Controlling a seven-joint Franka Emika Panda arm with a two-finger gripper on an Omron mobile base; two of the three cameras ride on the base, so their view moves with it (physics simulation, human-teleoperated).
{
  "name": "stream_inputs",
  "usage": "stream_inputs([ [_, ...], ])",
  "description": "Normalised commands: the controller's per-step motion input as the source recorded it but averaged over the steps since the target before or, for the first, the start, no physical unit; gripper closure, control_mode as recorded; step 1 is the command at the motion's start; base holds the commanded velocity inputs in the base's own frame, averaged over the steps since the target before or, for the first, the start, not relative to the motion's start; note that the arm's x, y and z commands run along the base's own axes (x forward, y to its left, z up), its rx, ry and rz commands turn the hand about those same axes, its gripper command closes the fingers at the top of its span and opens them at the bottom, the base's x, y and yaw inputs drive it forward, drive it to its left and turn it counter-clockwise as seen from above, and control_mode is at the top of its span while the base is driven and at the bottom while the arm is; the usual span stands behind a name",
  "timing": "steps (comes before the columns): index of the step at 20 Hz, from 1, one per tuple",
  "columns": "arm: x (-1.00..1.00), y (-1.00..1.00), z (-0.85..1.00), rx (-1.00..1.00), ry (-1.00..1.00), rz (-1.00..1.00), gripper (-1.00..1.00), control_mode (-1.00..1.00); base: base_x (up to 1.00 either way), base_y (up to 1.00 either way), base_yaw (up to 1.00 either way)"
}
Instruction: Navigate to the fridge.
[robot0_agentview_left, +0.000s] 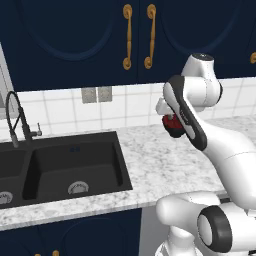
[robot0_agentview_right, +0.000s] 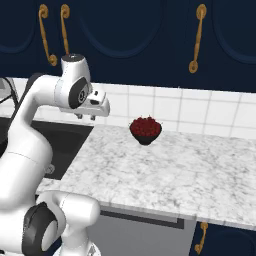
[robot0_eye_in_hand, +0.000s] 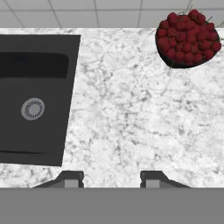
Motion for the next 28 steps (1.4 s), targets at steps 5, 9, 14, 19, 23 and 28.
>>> stream_inputs([
  [5, -0.42, 0.00, 0.00, 0.00, -0.02, 0.00, -1.00, -1.00, 0.00, 0.00, 0.00],
  [9, -0.58, 0.00, -0.08, 0.00, -0.01, 0.00, -1.00, -1.00, 0.00, 0.00, 0.00],
  [14, -0.52, 0.00, -0.28, -0.02, 0.00, 0.00, -1.00, -1.00, 0.00, 0.00, 0.00],
  [19, -0.32, 0.00, -0.25, -0.03, 0.00, 0.00, -1.00, 1.00, -0.23, 0.00, 0.00],
  [23, 0.00, 0.00, 0.00, 0.00, 0.00, 0.00, -1.00, 1.00, -0.58, 0.00, 0.00],
  [28, 0.00, 0.00, 0.00, 0.00, 0.00, 0.00, -1.00, 1.00, -0.58, 0.00, 0.00],
])
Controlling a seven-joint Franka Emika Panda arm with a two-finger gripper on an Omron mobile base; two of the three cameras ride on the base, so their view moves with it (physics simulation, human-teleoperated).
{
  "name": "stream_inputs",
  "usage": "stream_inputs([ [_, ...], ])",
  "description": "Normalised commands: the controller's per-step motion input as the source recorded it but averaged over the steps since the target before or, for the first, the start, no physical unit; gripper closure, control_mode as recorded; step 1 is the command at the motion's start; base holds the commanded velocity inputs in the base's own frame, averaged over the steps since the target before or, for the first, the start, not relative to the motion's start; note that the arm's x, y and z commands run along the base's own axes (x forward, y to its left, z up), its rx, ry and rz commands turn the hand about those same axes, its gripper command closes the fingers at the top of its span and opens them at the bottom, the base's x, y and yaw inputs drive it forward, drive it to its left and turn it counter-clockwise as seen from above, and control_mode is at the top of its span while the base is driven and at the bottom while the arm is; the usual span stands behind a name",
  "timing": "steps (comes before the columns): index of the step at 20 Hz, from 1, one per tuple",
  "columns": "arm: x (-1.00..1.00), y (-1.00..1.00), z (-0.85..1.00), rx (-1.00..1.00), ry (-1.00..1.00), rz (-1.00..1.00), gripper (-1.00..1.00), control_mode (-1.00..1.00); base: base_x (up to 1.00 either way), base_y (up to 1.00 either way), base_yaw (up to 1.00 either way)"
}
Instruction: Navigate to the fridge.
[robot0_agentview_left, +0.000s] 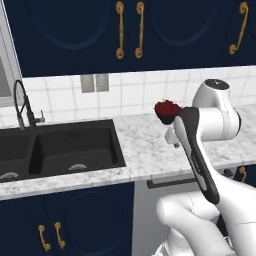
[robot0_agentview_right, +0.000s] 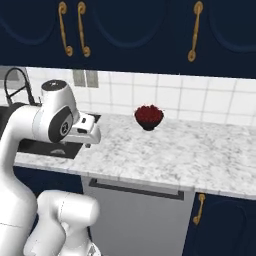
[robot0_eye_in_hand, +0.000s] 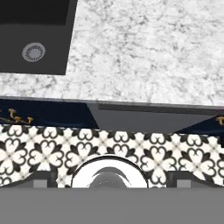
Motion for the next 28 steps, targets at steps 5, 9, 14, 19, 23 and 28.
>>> stream_inputs([
  [5, 0.00, 0.00, 0.00, 0.00, 0.00, 0.00, -1.00, 1.00, -0.19, 0.02, 0.46],
  [9, 0.00, 0.00, 0.00, 0.00, 0.00, 0.00, -1.00, 1.00, 0.01, 0.00, 0.98],
  [14, 0.00, 0.00, 0.00, 0.00, 0.00, 0.00, -1.00, 1.00, 0.09, 0.10, 0.94],
  [19, 0.00, 0.00, 0.00, 0.00, 0.00, 0.00, -1.00, 1.00, 0.24, 0.20, 0.85],
  [23, 0.00, 0.00, 0.00, 0.00, 0.00, 0.00, -1.00, 1.00, 0.38, 0.24, 0.82],
  [28, 0.00, 0.00, 0.00, 0.00, 0.00, 0.00, -1.00, 1.00, 0.34, 0.34, 0.76],
])
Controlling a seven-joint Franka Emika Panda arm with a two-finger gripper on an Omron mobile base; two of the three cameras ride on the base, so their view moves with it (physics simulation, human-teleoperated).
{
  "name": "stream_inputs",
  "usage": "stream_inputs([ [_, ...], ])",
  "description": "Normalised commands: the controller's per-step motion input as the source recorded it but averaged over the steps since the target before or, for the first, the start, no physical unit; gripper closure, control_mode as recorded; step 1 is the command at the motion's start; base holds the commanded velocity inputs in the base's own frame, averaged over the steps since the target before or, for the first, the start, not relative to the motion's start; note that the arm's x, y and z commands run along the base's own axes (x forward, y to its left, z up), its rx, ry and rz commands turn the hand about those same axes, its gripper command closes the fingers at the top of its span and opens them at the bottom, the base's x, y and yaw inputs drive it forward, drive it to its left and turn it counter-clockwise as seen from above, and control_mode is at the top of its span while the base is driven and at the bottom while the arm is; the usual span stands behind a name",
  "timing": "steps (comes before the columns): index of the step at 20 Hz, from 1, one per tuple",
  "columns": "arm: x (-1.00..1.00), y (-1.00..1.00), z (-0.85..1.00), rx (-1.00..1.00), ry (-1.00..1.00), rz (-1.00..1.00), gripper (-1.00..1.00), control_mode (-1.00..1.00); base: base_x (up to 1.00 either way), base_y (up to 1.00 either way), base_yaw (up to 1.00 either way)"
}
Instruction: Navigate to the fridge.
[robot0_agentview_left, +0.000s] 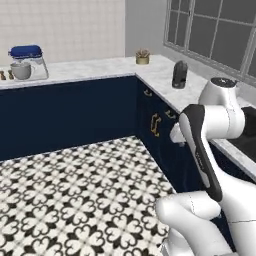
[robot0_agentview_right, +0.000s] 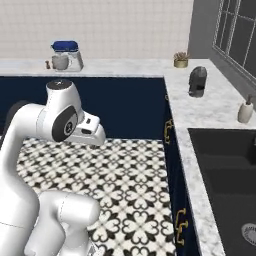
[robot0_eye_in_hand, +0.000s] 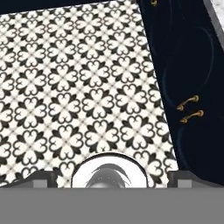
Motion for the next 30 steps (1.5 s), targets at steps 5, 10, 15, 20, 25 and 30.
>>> stream_inputs([
  [5, 0.00, 0.00, 0.00, 0.00, 0.00, 0.00, -1.00, 1.00, 0.36, 0.54, 0.73],
  [10, 0.00, 0.00, 0.00, 0.00, 0.00, 0.00, -1.00, 1.00, 0.41, 0.62, 0.70],
  [15, 0.00, 0.00, 0.00, 0.00, 0.00, 0.00, -1.00, 1.00, 0.68, 0.72, 0.61],
  [20, 0.00, 0.00, 0.00, 0.00, 0.00, 0.00, -1.00, 1.00, 0.93, 0.69, 0.54],
  [25, 0.00, 0.00, 0.00, 0.00, 0.00, 0.00, -1.00, 1.00, 0.91, 0.72, 0.53],
  [30, 0.00, 0.00, 0.00, 0.00, 0.00, 0.00, -1.00, 1.00, 0.92, 0.84, 0.49],
])
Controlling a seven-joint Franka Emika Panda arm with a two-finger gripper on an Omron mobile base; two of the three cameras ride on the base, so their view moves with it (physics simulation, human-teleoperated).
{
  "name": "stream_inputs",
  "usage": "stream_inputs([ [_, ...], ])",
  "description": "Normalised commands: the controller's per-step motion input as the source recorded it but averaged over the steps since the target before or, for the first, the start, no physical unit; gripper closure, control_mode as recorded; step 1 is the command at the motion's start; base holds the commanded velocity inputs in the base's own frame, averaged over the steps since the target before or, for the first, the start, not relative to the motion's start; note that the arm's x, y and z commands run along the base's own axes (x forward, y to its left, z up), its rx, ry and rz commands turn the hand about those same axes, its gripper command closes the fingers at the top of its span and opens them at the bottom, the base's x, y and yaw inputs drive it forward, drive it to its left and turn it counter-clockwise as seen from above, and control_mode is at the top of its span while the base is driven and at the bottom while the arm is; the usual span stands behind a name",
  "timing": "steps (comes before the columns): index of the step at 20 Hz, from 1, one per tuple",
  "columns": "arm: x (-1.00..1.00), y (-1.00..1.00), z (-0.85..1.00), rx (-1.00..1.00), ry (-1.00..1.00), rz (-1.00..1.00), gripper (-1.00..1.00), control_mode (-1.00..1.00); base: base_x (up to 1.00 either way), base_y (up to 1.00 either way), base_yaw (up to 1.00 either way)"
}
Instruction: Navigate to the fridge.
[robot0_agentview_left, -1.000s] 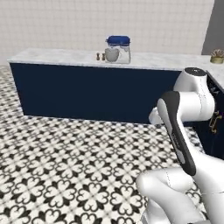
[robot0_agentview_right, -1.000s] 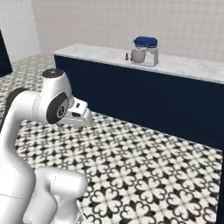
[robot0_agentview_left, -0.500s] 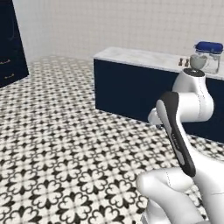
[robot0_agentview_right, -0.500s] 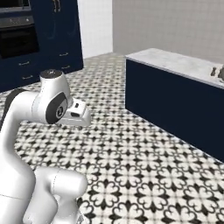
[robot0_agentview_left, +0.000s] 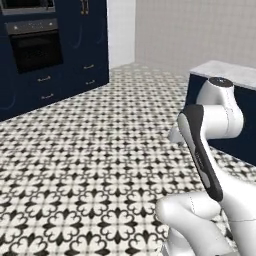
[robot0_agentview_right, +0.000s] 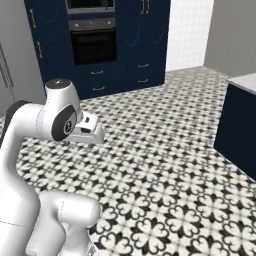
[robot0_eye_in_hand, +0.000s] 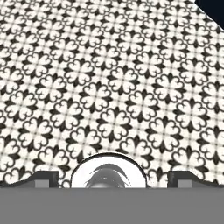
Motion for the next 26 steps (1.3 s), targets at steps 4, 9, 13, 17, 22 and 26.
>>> stream_inputs([
  [4, 0.00, 0.00, 0.00, 0.00, 0.00, 0.00, -1.00, 1.00, 0.92, 1.00, 0.38],
  [9, 0.00, 0.00, 0.00, 0.00, 0.00, 0.00, -1.00, 1.00, 0.96, 1.00, 0.24],
  [13, 0.00, 0.00, 0.00, 0.00, 0.00, 0.00, -1.00, 1.00, 1.00, 1.00, 0.21],
  [17, 0.00, 0.00, 0.00, 0.00, 0.00, 0.00, -1.00, 1.00, 1.00, 1.00, 0.27],
  [22, 0.00, 0.00, 0.00, 0.00, 0.00, 0.00, -1.00, 1.00, 1.00, 0.99, 0.37],
  [26, 0.00, 0.00, 0.00, 0.00, 0.00, 0.00, -1.00, 1.00, 1.00, 0.80, 0.42],
])
